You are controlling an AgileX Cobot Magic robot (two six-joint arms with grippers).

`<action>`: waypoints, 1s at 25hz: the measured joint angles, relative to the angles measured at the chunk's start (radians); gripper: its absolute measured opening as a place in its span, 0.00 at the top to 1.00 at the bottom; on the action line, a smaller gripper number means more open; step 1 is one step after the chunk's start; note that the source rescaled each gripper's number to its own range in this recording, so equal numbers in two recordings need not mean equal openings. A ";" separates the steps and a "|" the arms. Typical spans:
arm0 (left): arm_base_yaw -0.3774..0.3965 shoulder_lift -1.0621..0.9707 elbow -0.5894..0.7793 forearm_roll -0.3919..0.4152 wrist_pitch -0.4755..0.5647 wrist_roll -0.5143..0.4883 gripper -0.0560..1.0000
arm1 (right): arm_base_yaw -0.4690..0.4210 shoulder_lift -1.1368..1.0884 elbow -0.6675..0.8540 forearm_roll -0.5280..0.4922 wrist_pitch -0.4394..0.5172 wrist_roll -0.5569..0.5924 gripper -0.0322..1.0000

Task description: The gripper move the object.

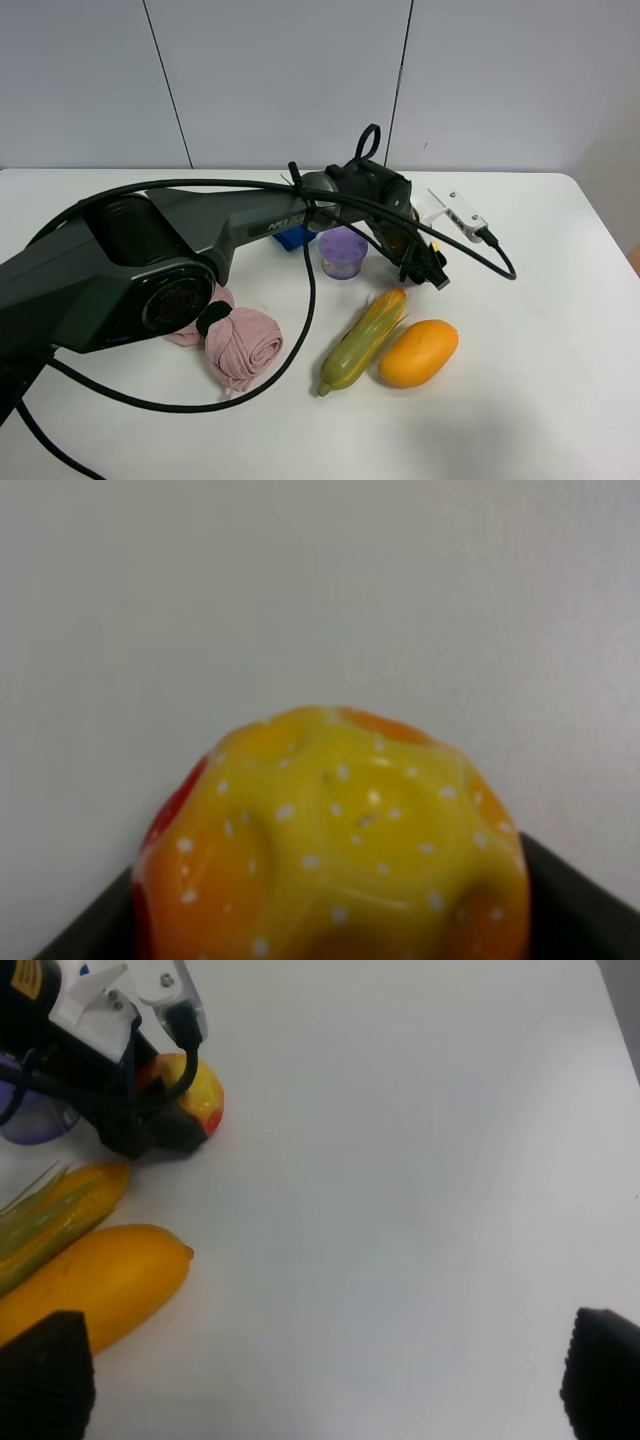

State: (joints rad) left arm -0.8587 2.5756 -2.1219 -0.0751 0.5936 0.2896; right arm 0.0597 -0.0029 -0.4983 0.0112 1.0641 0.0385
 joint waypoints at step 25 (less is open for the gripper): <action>0.081 -0.769 0.000 0.323 0.516 0.010 0.07 | 0.000 0.000 0.000 0.000 0.000 0.000 0.00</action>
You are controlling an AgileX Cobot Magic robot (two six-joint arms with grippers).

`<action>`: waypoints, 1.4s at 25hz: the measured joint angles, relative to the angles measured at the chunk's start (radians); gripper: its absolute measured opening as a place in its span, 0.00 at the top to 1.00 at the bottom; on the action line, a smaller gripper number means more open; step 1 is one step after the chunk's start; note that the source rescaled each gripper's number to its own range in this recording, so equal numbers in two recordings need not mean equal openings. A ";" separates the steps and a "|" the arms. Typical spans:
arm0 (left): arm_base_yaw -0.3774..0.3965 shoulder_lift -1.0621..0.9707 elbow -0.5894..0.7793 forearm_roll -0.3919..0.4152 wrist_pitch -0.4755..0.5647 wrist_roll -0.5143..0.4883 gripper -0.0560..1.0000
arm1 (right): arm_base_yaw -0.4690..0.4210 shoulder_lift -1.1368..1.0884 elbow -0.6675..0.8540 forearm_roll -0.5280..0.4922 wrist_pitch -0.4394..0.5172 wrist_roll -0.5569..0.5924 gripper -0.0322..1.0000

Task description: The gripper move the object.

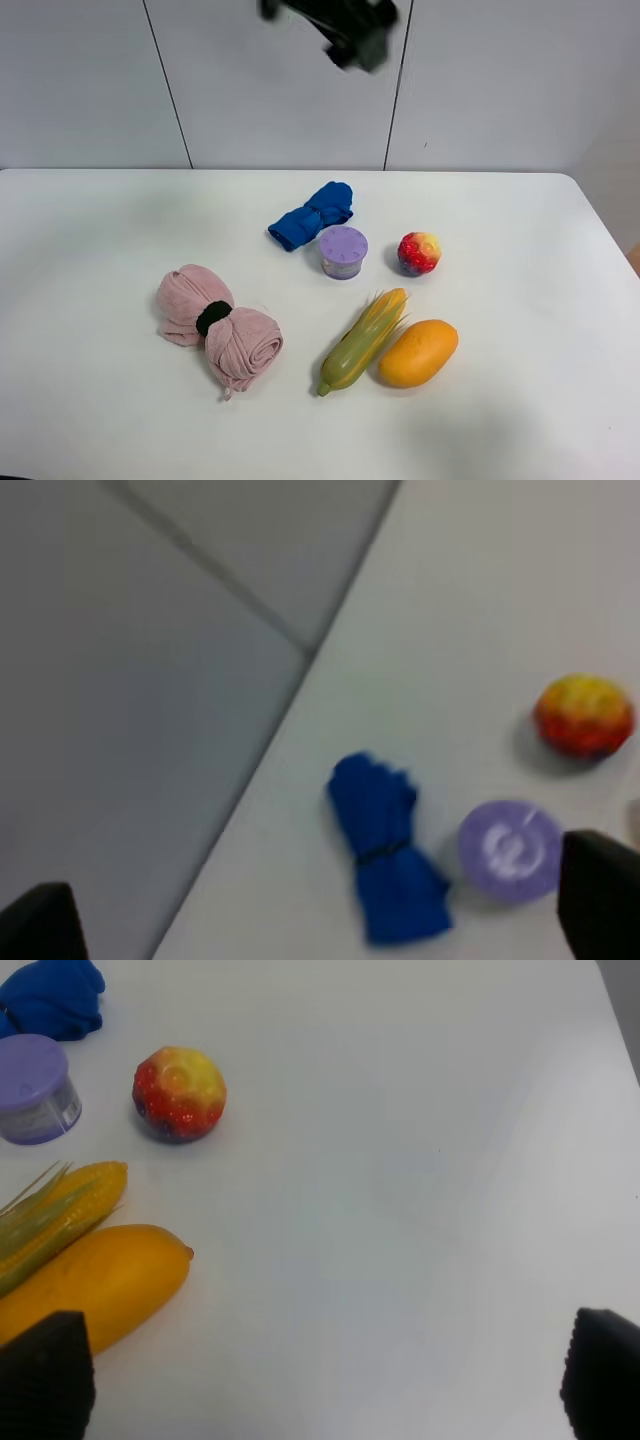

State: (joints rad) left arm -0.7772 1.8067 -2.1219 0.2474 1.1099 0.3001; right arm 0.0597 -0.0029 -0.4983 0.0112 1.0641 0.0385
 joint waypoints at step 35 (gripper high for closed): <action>0.770 -1.765 1.109 -0.056 0.114 -0.236 0.07 | 0.000 0.000 0.000 0.000 0.000 0.000 0.00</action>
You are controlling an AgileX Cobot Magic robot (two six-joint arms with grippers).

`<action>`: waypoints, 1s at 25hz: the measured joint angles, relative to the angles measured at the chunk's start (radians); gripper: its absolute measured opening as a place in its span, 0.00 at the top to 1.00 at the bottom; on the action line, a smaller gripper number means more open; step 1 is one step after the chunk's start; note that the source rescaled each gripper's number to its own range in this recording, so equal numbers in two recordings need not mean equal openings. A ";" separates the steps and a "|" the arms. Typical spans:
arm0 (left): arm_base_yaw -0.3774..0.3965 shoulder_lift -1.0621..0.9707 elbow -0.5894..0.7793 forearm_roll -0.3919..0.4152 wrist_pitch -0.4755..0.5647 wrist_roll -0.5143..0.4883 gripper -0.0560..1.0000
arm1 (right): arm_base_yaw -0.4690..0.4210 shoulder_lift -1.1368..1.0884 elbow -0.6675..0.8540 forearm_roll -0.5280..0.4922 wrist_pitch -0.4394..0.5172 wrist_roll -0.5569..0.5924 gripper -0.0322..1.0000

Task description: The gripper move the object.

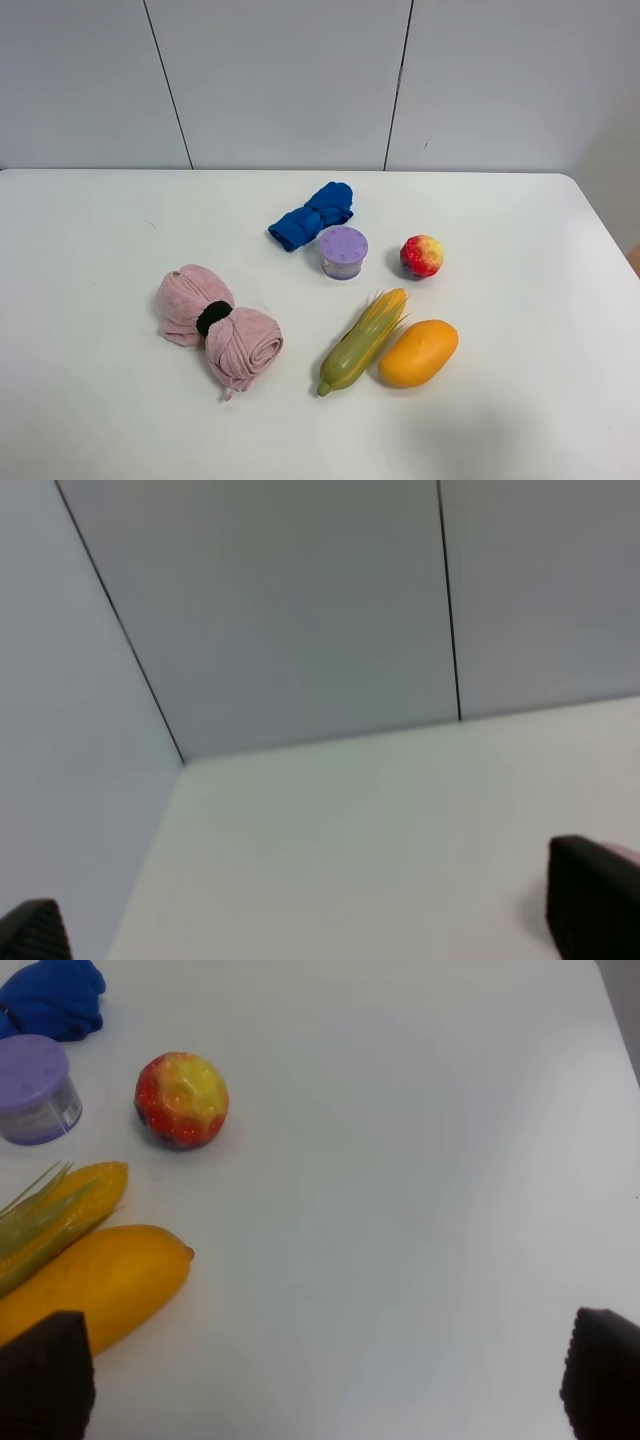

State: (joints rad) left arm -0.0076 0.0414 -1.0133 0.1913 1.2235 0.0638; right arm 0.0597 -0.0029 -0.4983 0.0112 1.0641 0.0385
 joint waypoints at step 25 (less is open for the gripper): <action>0.134 -0.048 0.504 -0.148 -0.160 -0.145 0.07 | 0.000 0.000 0.000 0.000 0.000 0.000 0.00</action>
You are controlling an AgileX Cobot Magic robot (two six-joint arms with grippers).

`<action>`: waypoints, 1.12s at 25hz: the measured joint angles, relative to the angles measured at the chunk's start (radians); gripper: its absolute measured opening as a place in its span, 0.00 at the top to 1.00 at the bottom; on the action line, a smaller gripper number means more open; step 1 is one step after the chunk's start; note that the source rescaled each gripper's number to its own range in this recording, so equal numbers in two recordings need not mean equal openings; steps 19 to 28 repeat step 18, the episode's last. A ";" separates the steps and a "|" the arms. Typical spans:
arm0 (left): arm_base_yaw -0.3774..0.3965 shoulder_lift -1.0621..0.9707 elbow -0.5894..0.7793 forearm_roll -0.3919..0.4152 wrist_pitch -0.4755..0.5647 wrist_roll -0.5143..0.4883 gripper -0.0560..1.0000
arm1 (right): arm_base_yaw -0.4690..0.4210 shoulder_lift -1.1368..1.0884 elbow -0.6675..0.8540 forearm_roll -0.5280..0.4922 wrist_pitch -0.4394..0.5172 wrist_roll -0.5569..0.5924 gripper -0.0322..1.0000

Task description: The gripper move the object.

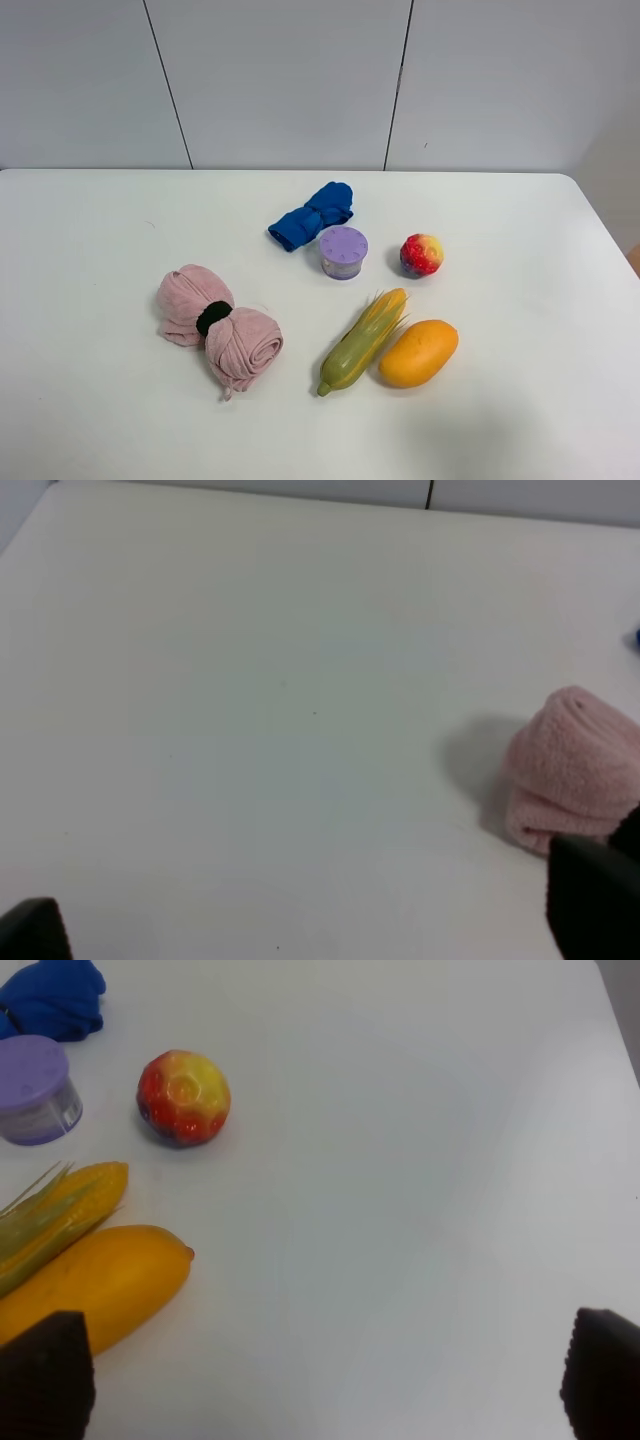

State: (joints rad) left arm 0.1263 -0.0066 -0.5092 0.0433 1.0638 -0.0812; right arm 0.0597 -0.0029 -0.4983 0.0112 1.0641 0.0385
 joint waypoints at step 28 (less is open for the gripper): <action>-0.009 0.000 0.000 0.000 -0.005 0.000 0.06 | 0.000 0.000 0.000 0.000 0.000 0.000 0.00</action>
